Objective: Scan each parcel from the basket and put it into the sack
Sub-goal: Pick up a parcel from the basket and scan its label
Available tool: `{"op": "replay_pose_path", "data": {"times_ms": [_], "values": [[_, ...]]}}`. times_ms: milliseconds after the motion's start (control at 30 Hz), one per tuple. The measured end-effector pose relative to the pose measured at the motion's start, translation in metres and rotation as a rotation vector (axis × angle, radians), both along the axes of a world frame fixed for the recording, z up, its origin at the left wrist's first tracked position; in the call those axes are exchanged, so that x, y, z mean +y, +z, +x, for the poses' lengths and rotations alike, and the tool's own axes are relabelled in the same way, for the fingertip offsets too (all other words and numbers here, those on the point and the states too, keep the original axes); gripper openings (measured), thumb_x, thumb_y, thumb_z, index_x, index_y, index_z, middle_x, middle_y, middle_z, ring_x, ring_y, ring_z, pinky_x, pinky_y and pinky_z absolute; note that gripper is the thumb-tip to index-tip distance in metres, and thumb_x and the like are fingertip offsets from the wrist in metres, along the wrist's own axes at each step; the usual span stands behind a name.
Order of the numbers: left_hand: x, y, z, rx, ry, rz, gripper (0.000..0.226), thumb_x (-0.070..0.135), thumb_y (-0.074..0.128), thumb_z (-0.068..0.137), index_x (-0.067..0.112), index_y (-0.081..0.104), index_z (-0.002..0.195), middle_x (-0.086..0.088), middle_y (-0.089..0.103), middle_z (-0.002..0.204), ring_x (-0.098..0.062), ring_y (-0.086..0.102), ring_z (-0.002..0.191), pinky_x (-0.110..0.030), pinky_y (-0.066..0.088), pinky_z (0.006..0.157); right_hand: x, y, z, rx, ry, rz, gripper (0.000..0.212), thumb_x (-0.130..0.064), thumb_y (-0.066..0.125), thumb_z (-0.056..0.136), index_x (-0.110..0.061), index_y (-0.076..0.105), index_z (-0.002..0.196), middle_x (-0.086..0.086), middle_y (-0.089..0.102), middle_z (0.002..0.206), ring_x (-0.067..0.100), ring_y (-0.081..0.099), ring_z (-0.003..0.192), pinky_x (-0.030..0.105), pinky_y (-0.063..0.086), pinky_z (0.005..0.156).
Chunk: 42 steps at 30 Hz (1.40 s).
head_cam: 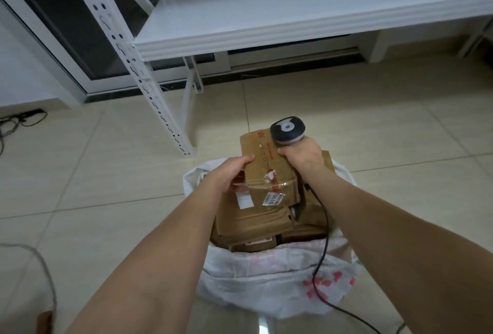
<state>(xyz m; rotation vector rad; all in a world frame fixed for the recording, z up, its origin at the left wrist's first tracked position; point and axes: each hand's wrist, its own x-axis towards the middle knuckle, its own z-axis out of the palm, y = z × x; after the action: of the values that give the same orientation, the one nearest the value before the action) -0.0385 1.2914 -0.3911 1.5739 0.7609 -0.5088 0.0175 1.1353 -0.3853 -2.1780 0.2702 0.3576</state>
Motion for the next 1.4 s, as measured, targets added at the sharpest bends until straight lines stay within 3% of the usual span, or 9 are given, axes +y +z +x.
{"op": "replay_pose_path", "data": {"times_ms": [233, 400, 500, 700, 800, 967, 1100, 1200, 1400], "values": [[0.001, 0.005, -0.014, -0.030, -0.014, 0.071, 0.031, 0.042, 0.053, 0.093, 0.014, 0.061, 0.102, -0.008, 0.064, 0.098, -0.021, 0.062, 0.084, -0.033, 0.054, 0.075, 0.011, 0.019, -0.013, -0.149, 0.075, -0.270, 0.034, -0.037, 0.062, 0.090, -0.023, 0.057, 0.121, 0.007, 0.041, 0.132, 0.030, 0.042, 0.121, 0.037, 0.041, 0.090], [0.043, -0.015, -0.016, -0.099, 0.159, 0.374, 0.042, 0.039, 0.050, 0.094, 0.007, 0.056, 0.121, -0.011, 0.061, 0.118, -0.030, 0.056, 0.111, -0.037, 0.043, 0.098, 0.027, 0.014, -0.019, -0.073, 0.162, -0.269, 0.037, -0.025, 0.071, 0.085, -0.023, 0.054, 0.117, 0.004, 0.059, 0.113, 0.024, 0.055, 0.103, 0.037, 0.048, 0.082], [0.093, -0.067, -0.037, 0.193, 0.171, 0.603, 0.063, 0.037, 0.059, 0.078, 0.006, 0.046, 0.131, -0.015, 0.053, 0.130, -0.036, 0.052, 0.118, -0.045, 0.045, 0.100, 0.030, 0.003, -0.021, -0.041, 0.127, -0.231, 0.032, -0.023, 0.070, 0.085, -0.025, 0.054, 0.113, 0.000, 0.063, 0.099, 0.021, 0.057, 0.091, 0.034, 0.048, 0.075], [0.094, -0.121, -0.073, 0.350, 0.302, 0.294, 0.067, 0.030, 0.059, 0.091, 0.002, 0.030, 0.144, -0.021, 0.040, 0.142, -0.039, 0.045, 0.125, -0.043, 0.042, 0.100, 0.026, -0.007, -0.010, -0.033, 0.109, -0.211, 0.033, -0.023, 0.070, 0.084, -0.028, 0.054, 0.113, 0.000, 0.064, 0.101, 0.023, 0.060, 0.096, 0.041, 0.053, 0.086], [0.082, -0.122, -0.068, 0.209, 0.425, 0.260, 0.039, 0.009, 0.063, 0.084, -0.006, 0.052, 0.119, -0.020, 0.058, 0.117, -0.036, 0.056, 0.109, -0.038, 0.048, 0.090, 0.023, -0.014, -0.007, -0.035, 0.132, -0.220, 0.035, -0.024, 0.070, 0.084, -0.028, 0.054, 0.115, 0.000, 0.064, 0.103, 0.022, 0.060, 0.098, 0.041, 0.053, 0.087], [0.086, -0.053, -0.040, -0.140, 0.604, 0.182, 0.013, 0.015, 0.065, 0.082, 0.004, 0.058, 0.080, -0.010, 0.058, 0.077, -0.026, 0.056, 0.077, -0.030, 0.046, 0.071, 0.023, -0.014, -0.010, -0.037, 0.128, -0.264, 0.032, -0.025, 0.066, 0.088, -0.026, 0.052, 0.117, 0.002, 0.064, 0.106, 0.023, 0.060, 0.098, 0.039, 0.052, 0.086], [0.092, 0.006, -0.029, -0.328, 0.474, -0.046, 0.018, 0.002, 0.049, 0.084, 0.012, 0.051, 0.070, -0.006, 0.050, 0.066, -0.019, 0.050, 0.063, -0.025, 0.041, 0.057, 0.027, -0.010, -0.018, -0.041, 0.130, -0.351, 0.031, -0.024, 0.060, 0.091, -0.025, 0.052, 0.121, 0.004, 0.064, 0.111, 0.027, 0.061, 0.101, 0.037, 0.049, 0.082], [0.094, 0.040, -0.026, -0.210, 0.268, -0.247, 0.015, 0.016, 0.052, 0.090, 0.011, 0.062, 0.079, -0.008, 0.061, 0.070, -0.019, 0.057, 0.065, -0.029, 0.047, 0.066, 0.028, -0.006, -0.020, -0.026, 0.112, -0.369, 0.029, -0.023, 0.056, 0.093, -0.023, 0.054, 0.122, 0.006, 0.064, 0.111, 0.027, 0.062, 0.100, 0.035, 0.046, 0.075], [0.059, 0.028, -0.008, -0.121, 0.065, 0.561, 0.060, 0.039, 0.065, 0.084, 0.009, 0.047, 0.133, -0.015, 0.054, 0.127, -0.029, 0.051, 0.116, -0.035, 0.041, 0.097, 0.031, 0.002, -0.022, 0.025, 0.210, -0.203, 0.040, -0.030, 0.065, 0.087, -0.021, 0.053, 0.125, 0.005, 0.062, 0.120, 0.027, 0.058, 0.112, 0.037, 0.048, 0.091]]}}
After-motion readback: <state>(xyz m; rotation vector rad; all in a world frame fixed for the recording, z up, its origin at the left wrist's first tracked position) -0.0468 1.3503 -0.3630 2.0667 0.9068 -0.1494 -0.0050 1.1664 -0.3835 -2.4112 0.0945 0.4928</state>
